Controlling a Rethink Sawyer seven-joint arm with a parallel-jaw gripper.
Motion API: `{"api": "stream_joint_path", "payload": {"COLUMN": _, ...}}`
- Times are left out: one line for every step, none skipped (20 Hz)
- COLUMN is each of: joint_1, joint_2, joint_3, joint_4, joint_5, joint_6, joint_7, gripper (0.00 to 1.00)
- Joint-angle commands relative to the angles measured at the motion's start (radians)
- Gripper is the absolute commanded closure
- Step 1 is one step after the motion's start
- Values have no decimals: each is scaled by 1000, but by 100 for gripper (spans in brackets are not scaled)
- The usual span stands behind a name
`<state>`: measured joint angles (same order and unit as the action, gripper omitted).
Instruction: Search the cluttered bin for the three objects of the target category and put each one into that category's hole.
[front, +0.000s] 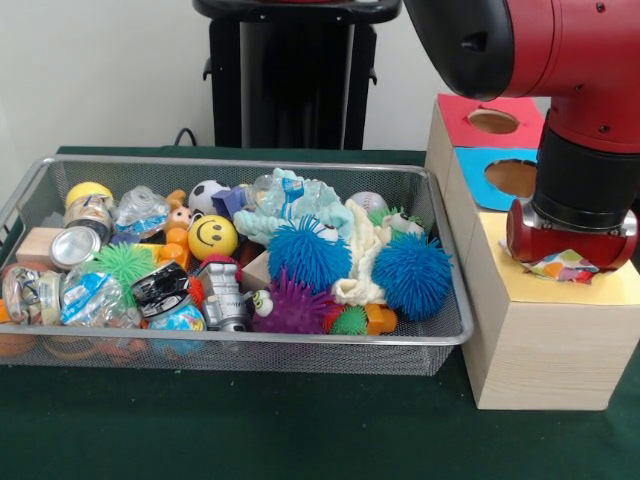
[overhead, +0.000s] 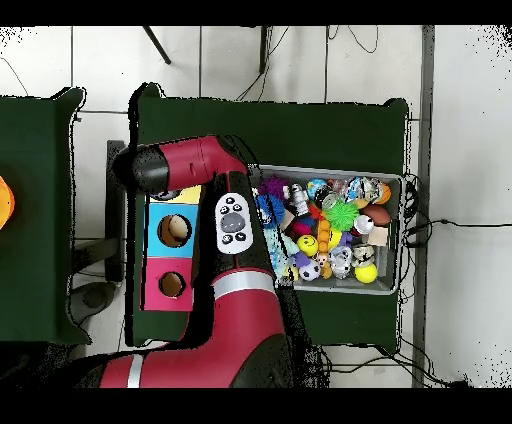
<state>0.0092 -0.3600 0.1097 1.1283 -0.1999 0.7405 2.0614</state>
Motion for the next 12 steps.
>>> {"api": "stream_joint_path", "payload": {"joint_1": -71, "joint_2": 236, "joint_3": 7, "joint_4": -31, "joint_5": -116, "joint_6": -254, "joint_7": 6, "gripper": 0}}
{"api": "stream_joint_path", "payload": {"joint_1": -70, "joint_2": 236, "joint_3": 6, "joint_4": -32, "joint_5": -115, "joint_6": -251, "joint_7": 8, "gripper": 0}}
{"api": "stream_joint_path", "payload": {"joint_1": -71, "joint_2": 234, "joint_3": 8, "joint_4": -29, "joint_5": -116, "joint_6": -254, "joint_7": 5, "gripper": 0}}
{"api": "stream_joint_path", "payload": {"joint_1": -72, "joint_2": 233, "joint_3": 10, "joint_4": -26, "joint_5": -117, "joint_6": -256, "joint_7": 3, "gripper": 0}}
{"api": "stream_joint_path", "payload": {"joint_1": -73, "joint_2": 229, "joint_3": 10, "joint_4": -23, "joint_5": -121, "joint_6": -265, "joint_7": 0, "gripper": 0}}
{"api": "stream_joint_path", "payload": {"joint_1": -79, "joint_2": 227, "joint_3": 17, "joint_4": -22, "joint_5": -120, "joint_6": -267, "joint_7": -9, "gripper": 0}}
{"api": "stream_joint_path", "payload": {"joint_1": -81, "joint_2": 226, "joint_3": 20, "joint_4": -21, "joint_5": -121, "joint_6": -269, "joint_7": -14, "gripper": 0}}
{"api": "stream_joint_path", "payload": {"joint_1": -80, "joint_2": 222, "joint_3": 20, "joint_4": -22, "joint_5": -120, "joint_6": -268, "joint_7": -13, "gripper": 0}}
{"api": "stream_joint_path", "payload": {"joint_1": -83, "joint_2": 219, "joint_3": 24, "joint_4": -19, "joint_5": -118, "joint_6": -267, "joint_7": -17, "gripper": 0}}
{"api": "stream_joint_path", "payload": {"joint_1": -88, "joint_2": 205, "joint_3": 34, "joint_4": -6, "joint_5": -108, "joint_6": -257, "joint_7": -23, "gripper": 0}}
{"api": "stream_joint_path", "payload": {"joint_1": -85, "joint_2": 181, "joint_3": 32, "joint_4": 11, "joint_5": -100, "joint_6": -237, "joint_7": -18, "gripper": 0}}
{"api": "stream_joint_path", "payload": {"joint_1": -81, "joint_2": 157, "joint_3": 29, "joint_4": 28, "joint_5": -92, "joint_6": -218, "joint_7": -12, "gripper": 0}}
